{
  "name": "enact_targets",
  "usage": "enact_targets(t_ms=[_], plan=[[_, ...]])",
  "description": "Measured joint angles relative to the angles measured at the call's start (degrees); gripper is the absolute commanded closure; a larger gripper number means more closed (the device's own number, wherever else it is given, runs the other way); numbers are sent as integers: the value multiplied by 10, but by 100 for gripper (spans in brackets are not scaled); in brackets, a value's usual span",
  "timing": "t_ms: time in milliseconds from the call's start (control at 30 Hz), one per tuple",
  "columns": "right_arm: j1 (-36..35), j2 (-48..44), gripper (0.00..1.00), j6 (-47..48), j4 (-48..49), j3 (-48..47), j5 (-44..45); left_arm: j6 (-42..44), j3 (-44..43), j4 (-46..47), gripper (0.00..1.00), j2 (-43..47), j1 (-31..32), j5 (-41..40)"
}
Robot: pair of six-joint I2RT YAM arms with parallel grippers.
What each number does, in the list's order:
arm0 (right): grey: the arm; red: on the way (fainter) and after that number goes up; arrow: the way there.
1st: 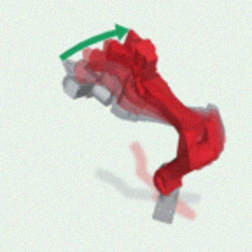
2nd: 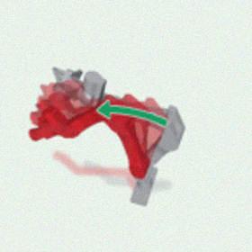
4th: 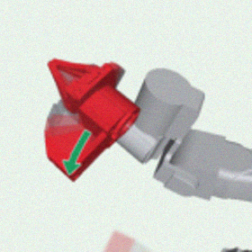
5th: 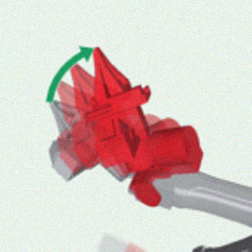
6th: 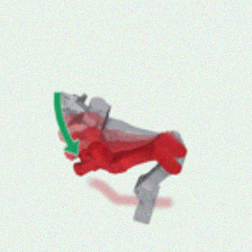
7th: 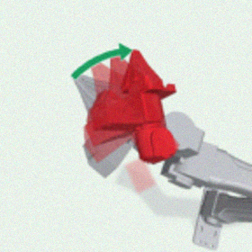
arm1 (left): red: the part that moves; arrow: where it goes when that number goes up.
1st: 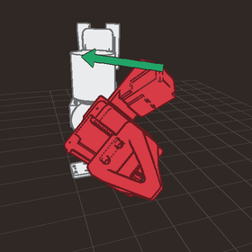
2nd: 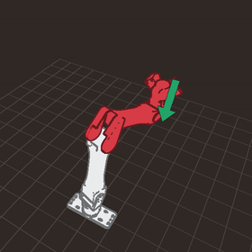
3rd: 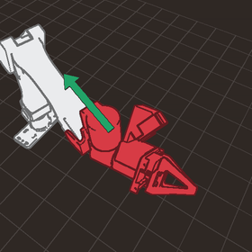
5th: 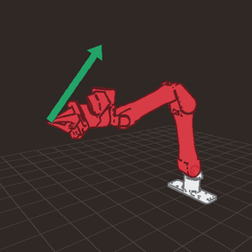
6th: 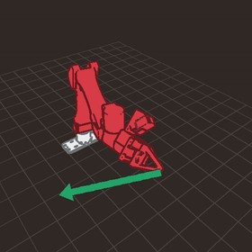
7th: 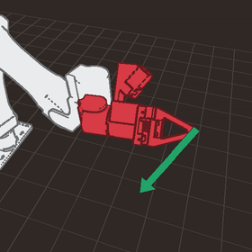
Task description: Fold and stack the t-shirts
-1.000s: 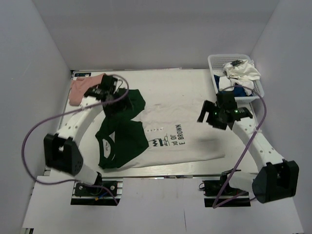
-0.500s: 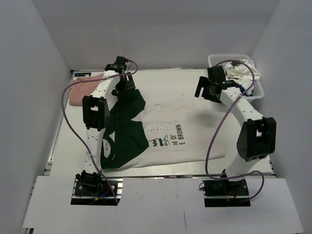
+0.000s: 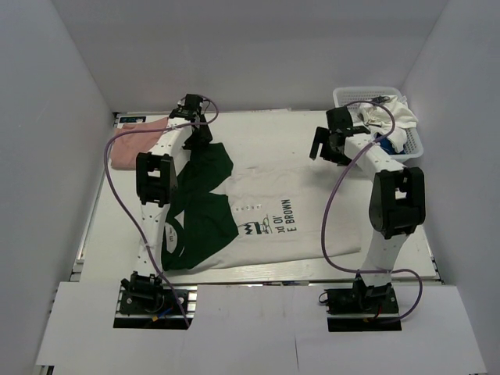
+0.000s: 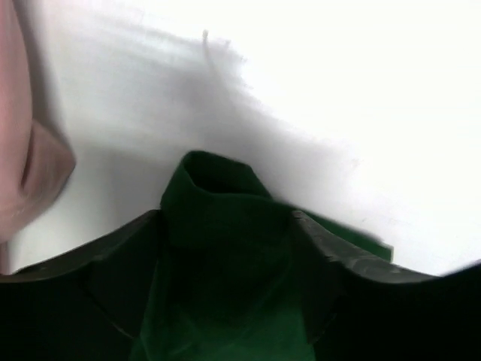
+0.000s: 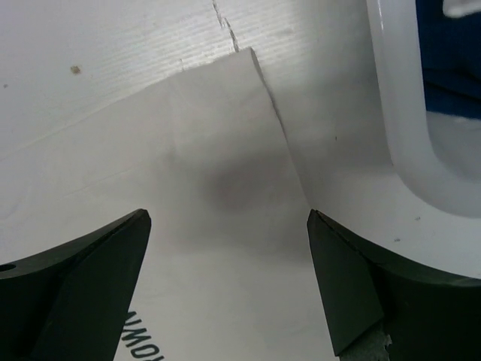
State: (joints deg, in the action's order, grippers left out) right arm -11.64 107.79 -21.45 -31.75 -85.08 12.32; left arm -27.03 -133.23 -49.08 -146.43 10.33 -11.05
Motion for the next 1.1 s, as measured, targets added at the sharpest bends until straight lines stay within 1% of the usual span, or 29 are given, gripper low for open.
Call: enact_targets(t_ms=[33, 67, 133, 167, 200, 233, 267, 467, 533, 667, 767, 933, 967, 1000, 1067, 1100], plan=[[0, 5, 10, 2, 3, -6, 0, 0, 0, 10, 32, -1, -1, 4], [0, 14, 10, 4, 7, -14, 0, 0, 0, 19, 46, -2, -2, 9], [0, 37, 10, 9, 22, -37, 2, -2, 2, 37, 62, -4, -2, 28], [0, 52, 10, 10, 27, -52, 3, -3, 4, 45, 79, -5, -4, 36], [0, 69, 10, 11, 29, -72, 4, -4, 7, 53, 87, -5, -5, 46], [0, 89, 10, 12, 35, -91, 4, -3, 10, 59, 98, -5, -6, 55], [0, 109, 10, 14, 31, -115, 5, -1, 13, 66, 100, -5, -6, 62], [0, 220, 10, 20, 20, -239, 7, 9, 49, 107, 100, 10, -6, 82], [0, 244, 10, 20, 12, -266, 11, 13, 67, 121, 100, 19, -6, 83], [-1, 249, 10, 17, -7, -264, 31, 25, 89, 138, 100, 30, -6, 86], [-1, 249, 11, 16, -5, -242, 46, 33, 97, 141, 100, 35, -6, 87], [-3, 248, 18, 9, 2, -223, 49, 44, 102, 142, 100, 39, -6, 90], [-3, 248, 22, 9, 3, -223, 49, 46, 103, 142, 100, 40, -6, 92], [-3, 248, 38, 9, 4, -223, 49, 48, 107, 144, 100, 44, -6, 94], [-3, 248, 54, 9, 5, -223, 47, 52, 114, 144, 100, 51, -6, 99], [-3, 248, 67, 11, 5, -223, 45, 54, 117, 144, 100, 55, -6, 101]])
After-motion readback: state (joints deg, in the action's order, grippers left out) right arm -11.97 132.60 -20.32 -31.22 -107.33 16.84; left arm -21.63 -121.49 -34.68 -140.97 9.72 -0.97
